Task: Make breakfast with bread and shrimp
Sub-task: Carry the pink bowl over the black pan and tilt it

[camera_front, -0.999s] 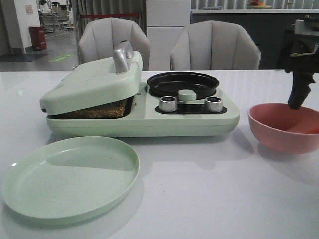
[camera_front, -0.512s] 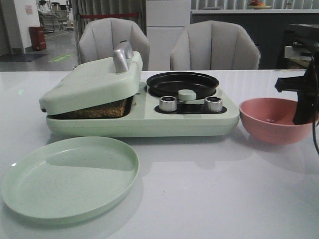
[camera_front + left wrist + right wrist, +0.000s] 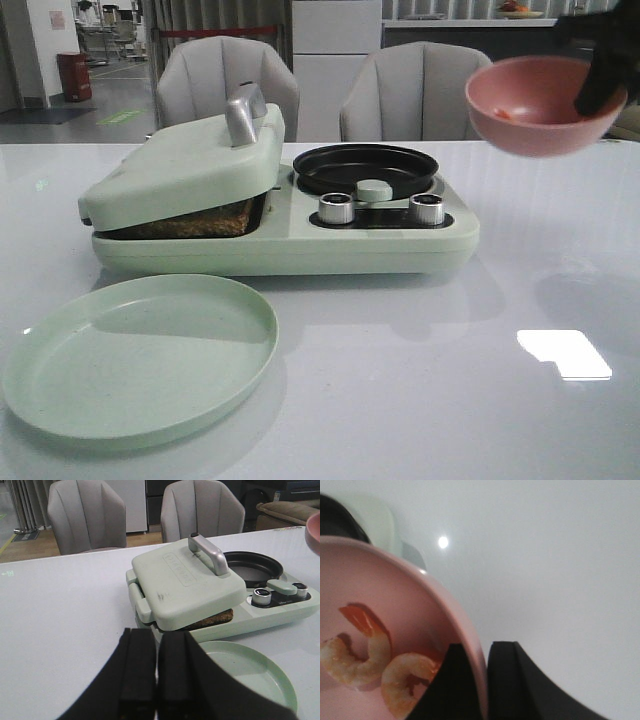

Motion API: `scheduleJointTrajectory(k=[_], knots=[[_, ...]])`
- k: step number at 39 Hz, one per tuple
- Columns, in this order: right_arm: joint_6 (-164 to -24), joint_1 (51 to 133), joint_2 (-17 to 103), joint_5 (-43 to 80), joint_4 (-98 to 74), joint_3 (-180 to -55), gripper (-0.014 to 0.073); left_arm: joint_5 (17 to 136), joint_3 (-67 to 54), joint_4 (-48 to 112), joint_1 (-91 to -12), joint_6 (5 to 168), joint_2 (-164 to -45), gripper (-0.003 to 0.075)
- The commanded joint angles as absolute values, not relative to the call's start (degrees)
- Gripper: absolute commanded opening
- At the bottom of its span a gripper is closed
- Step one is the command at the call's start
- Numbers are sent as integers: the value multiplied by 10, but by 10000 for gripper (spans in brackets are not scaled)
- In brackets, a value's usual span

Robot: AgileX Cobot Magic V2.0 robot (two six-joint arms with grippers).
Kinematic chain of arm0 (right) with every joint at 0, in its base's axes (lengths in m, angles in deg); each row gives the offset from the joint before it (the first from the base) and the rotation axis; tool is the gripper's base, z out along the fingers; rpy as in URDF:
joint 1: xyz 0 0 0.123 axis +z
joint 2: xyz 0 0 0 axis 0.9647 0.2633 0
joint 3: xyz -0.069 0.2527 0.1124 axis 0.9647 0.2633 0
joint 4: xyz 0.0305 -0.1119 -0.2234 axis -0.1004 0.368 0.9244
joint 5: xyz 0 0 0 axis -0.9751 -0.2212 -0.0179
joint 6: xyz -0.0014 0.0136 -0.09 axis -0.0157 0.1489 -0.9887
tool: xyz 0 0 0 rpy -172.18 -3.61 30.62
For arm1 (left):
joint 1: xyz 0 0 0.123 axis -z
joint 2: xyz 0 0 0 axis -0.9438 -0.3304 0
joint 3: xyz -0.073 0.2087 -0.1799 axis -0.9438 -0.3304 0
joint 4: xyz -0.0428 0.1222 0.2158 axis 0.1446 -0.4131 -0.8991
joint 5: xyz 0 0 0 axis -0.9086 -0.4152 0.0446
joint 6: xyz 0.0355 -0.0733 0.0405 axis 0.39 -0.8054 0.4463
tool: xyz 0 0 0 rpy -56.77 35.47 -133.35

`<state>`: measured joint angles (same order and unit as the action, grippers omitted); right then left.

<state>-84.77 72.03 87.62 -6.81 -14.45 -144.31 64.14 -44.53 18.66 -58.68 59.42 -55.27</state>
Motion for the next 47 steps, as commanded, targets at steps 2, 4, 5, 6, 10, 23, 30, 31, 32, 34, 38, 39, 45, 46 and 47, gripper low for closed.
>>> scheduleJointTrajectory(k=[2,4,5,6,10,23,30,31,32,34,38,39,45,46,47], knots=[[-917,738,813,35,-228,-1465,135,689,-432,196,-583,587,-559,114],[-941,750,805,66,-252,-1461,135,689,-432,196,-583,587,-559,114],[-953,756,802,86,-263,-1459,135,689,-432,196,-583,587,-559,114],[-960,761,801,100,-270,-1457,135,689,-432,196,-583,587,-559,114],[-977,792,799,178,-281,-1438,135,689,-432,196,-583,587,-559,114],[-978,903,817,588,-243,-1289,135,689,-432,196,-583,587,-559,114],[-978,924,873,675,-146,-1276,135,689,-432,196,-583,587,-559,114],[-978,924,881,685,-131,-1276,135,689,-432,196,-583,587,-559,114],[-978,924,891,692,-122,-1276,135,689,-432,196,-583,587,-559,114],[-978,924,907,710,-105,-1276,135,689,-432,196,-583,587,-559,114],[-989,924,935,758,-61,-1276,135,689,-432,196,-583,587,-559,114],[-993,924,943,770,-53,-1276,135,689,-432,196,-583,587,-559,114],[-1048,926,977,891,-14,-1276,135,689,-432,196,-583,587,-559,114],[-1060,927,983,911,-13,-1276,135,689,-432,196,-583,587,-559,114],[-1076,927,988,933,-13,-1277,135,689,-432,196,-583,587,-559,114]])
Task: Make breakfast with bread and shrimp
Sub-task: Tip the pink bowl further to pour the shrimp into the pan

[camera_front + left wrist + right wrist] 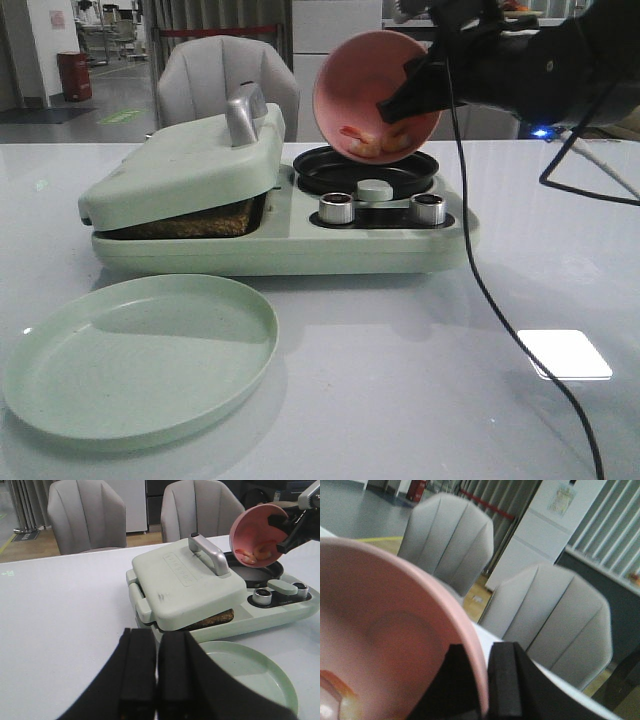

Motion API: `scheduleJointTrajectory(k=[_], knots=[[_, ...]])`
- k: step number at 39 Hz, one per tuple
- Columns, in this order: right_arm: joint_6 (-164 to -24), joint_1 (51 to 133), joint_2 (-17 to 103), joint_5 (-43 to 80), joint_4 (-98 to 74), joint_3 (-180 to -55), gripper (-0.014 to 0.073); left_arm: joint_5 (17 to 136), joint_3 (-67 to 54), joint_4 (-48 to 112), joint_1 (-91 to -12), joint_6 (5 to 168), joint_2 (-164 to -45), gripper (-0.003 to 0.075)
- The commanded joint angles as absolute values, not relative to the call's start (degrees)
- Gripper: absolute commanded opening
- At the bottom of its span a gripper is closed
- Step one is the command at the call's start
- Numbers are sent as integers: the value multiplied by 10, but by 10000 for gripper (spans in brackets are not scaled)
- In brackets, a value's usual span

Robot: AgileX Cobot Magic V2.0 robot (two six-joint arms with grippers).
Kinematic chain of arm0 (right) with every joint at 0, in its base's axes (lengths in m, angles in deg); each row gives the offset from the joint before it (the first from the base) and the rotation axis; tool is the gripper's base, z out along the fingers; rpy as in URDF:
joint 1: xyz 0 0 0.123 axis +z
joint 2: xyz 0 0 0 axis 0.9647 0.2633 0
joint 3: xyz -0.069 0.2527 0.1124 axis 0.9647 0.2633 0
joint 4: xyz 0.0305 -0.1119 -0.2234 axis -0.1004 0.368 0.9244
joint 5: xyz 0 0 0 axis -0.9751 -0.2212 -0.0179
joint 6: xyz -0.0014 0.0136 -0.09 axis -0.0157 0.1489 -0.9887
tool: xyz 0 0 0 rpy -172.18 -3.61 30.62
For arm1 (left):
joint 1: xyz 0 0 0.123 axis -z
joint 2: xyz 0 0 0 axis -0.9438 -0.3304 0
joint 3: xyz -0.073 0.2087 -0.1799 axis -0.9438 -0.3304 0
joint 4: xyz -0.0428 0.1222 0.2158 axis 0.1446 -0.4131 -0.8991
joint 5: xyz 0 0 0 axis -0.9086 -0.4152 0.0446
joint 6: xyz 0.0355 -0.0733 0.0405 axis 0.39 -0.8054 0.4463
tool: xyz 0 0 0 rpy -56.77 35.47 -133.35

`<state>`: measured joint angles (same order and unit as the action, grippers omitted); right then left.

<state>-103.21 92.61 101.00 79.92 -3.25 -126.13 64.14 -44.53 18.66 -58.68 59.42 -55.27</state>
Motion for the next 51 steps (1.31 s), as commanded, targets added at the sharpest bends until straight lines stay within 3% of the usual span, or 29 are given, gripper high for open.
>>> scheduleJointTrajectory(k=[1,12,24,33,36,40,51], knots=[[-1087,928,990,943,-13,-1277,135,689,-432,196,-583,587,-559,114],[-1170,928,999,1054,-10,-1280,135,689,-432,196,-583,587,-559,114],[-1222,928,1051,1030,-8,-1358,135,689,-432,196,-583,587,-559,114],[-1126,928,1045,997,-102,-1375,135,689,-432,196,-583,587,-559,114],[-1061,928,1022,953,-167,-1374,135,689,-432,196,-583,587,-559,114],[-1001,927,968,802,-233,-1374,135,689,-432,196,-583,587,-559,114],[-992,922,809,385,-245,-1374,135,689,-432,196,-583,587,-559,114]])
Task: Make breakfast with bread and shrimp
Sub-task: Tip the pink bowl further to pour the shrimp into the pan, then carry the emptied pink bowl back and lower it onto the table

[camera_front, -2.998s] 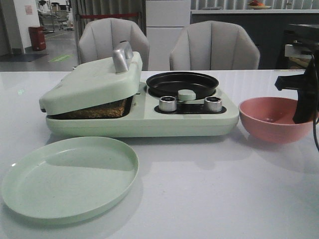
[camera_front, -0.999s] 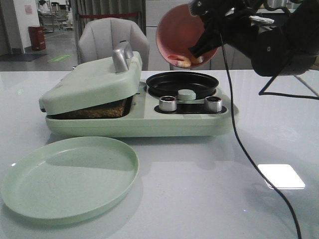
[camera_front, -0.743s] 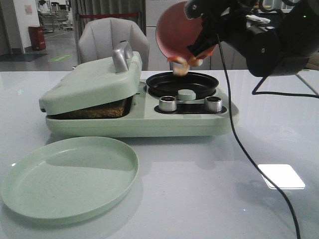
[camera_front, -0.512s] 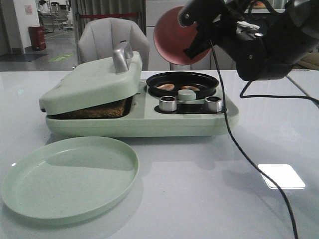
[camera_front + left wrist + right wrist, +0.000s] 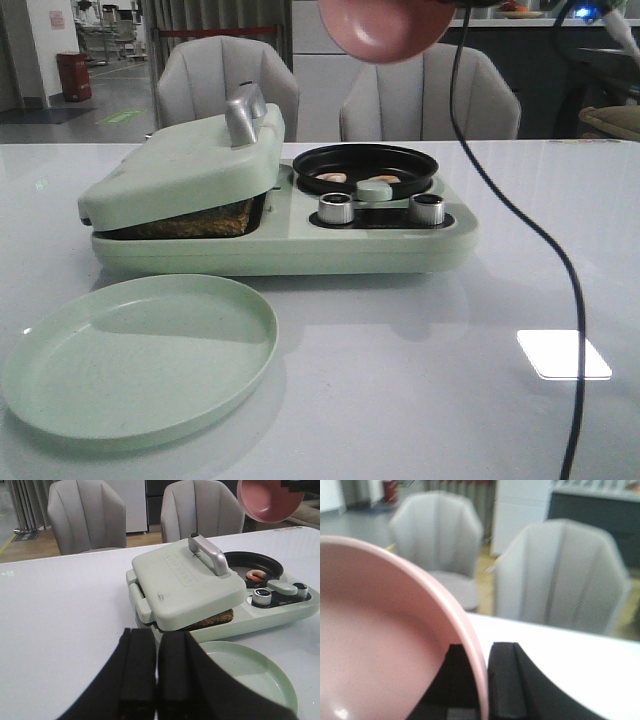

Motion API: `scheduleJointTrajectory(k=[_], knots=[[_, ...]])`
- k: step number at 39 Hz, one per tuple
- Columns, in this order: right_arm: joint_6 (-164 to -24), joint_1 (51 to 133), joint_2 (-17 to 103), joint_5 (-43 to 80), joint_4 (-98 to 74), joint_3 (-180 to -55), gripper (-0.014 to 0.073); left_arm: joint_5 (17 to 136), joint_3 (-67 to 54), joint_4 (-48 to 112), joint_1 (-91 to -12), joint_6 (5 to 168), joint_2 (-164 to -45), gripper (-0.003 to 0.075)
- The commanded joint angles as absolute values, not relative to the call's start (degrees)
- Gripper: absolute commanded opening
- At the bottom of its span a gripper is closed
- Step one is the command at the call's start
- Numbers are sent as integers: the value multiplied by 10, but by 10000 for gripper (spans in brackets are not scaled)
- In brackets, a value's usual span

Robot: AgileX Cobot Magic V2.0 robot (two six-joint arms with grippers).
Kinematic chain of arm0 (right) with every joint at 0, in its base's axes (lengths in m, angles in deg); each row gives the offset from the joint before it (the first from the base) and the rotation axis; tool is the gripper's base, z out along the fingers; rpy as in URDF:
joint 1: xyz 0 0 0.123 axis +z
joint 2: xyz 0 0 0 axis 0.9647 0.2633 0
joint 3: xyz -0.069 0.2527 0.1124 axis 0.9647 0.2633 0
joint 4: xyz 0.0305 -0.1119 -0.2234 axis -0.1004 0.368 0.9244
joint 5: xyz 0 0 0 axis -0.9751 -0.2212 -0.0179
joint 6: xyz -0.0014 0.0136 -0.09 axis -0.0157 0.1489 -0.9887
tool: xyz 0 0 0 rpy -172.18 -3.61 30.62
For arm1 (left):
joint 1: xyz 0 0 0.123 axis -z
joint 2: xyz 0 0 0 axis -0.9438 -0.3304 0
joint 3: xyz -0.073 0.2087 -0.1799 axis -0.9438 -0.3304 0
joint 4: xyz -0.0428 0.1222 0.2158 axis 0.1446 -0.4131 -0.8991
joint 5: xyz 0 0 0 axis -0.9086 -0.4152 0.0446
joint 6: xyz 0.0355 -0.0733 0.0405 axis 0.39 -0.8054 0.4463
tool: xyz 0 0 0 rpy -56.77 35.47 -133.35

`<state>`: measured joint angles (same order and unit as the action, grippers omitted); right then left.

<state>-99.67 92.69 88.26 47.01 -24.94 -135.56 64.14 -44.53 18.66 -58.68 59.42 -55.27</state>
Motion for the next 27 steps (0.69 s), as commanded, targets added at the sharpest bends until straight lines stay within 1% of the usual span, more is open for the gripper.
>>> scheduleJointTrajectory(k=[1,5,10,14,19,27], knots=[[-992,920,798,356,-245,-1374,135,689,-432,196,-583,587,-559,114],[-992,908,754,224,-245,-1374,135,689,-432,196,-583,587,-559,114],[-992,876,721,112,-245,-1374,136,689,-432,196,-583,587,-559,114],[-988,834,711,60,-245,-1374,141,689,-432,196,-583,587,-559,114],[-941,772,711,4,-245,-1365,141,689,-432,196,-583,587,-559,114],[-927,708,713,-17,-244,-1306,141,689,-432,196,-583,587,-559,114]])
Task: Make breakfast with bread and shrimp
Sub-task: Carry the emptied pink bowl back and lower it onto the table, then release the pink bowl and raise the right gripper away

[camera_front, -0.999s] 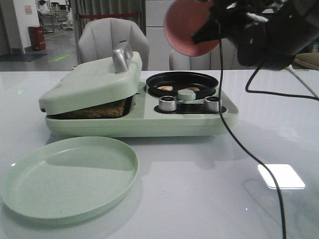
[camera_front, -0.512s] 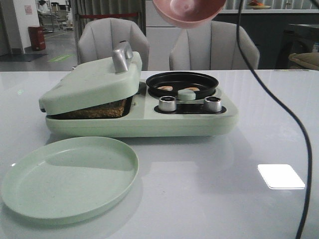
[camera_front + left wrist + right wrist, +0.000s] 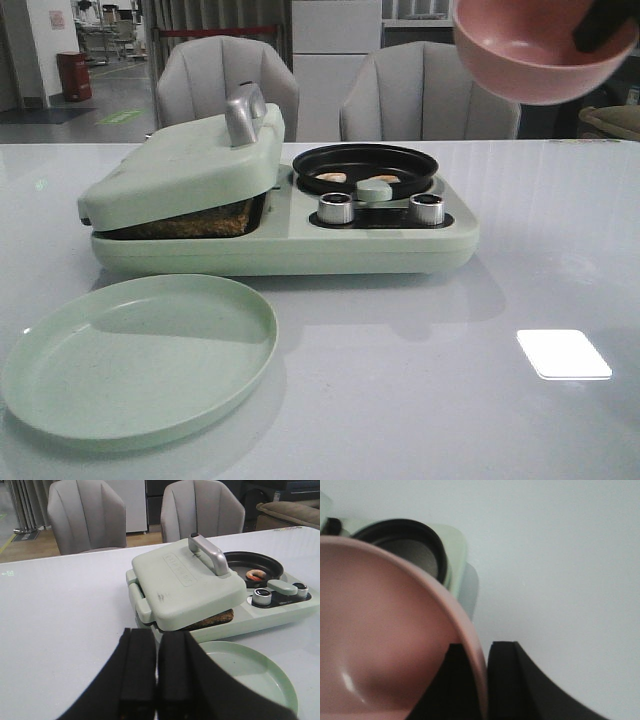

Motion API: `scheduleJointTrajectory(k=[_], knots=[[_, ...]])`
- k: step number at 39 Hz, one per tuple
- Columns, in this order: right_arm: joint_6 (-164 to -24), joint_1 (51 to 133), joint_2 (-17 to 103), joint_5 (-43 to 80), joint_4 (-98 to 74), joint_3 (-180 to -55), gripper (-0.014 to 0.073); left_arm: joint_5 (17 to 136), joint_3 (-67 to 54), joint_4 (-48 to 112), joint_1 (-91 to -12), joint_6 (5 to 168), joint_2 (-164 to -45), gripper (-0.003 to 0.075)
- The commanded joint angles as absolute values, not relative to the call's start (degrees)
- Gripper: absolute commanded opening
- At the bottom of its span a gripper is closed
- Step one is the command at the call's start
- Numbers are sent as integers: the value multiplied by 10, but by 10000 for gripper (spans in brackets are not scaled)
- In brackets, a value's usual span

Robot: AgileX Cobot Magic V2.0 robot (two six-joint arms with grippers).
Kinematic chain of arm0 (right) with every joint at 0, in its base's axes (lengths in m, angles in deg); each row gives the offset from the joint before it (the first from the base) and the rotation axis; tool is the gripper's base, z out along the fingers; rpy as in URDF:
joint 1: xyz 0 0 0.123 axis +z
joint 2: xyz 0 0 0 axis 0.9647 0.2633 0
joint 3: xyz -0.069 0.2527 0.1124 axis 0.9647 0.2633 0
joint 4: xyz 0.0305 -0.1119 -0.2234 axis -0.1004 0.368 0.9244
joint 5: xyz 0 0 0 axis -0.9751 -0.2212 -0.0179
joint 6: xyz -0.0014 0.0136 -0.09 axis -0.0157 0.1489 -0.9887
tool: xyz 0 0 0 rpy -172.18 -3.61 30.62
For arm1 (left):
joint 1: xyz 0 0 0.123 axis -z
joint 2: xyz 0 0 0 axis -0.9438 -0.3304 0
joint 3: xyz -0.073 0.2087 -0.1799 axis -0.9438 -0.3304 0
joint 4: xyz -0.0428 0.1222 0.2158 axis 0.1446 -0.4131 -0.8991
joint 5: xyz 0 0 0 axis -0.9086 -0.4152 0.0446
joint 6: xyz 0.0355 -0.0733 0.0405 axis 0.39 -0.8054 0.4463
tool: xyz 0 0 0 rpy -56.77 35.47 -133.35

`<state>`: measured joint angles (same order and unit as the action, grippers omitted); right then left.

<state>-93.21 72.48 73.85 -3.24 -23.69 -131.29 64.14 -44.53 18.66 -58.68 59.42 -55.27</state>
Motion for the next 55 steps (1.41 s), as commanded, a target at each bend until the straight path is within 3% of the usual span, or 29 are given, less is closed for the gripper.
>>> scheduleJointTrajectory(k=[1,23,36,44,55], knots=[[-927,704,714,-17,-242,-1299,141,689,-432,196,-583,587,-559,114],[-927,674,849,-71,-210,-1268,148,689,-432,196,-583,587,-559,114],[-927,674,862,-53,-188,-1275,428,689,-432,196,-583,587,-559,114],[-928,674,830,-89,-182,-1298,442,689,-432,196,-583,587,-559,114],[-946,701,687,-32,-185,-1286,437,689,-432,196,-583,587,-559,114]])
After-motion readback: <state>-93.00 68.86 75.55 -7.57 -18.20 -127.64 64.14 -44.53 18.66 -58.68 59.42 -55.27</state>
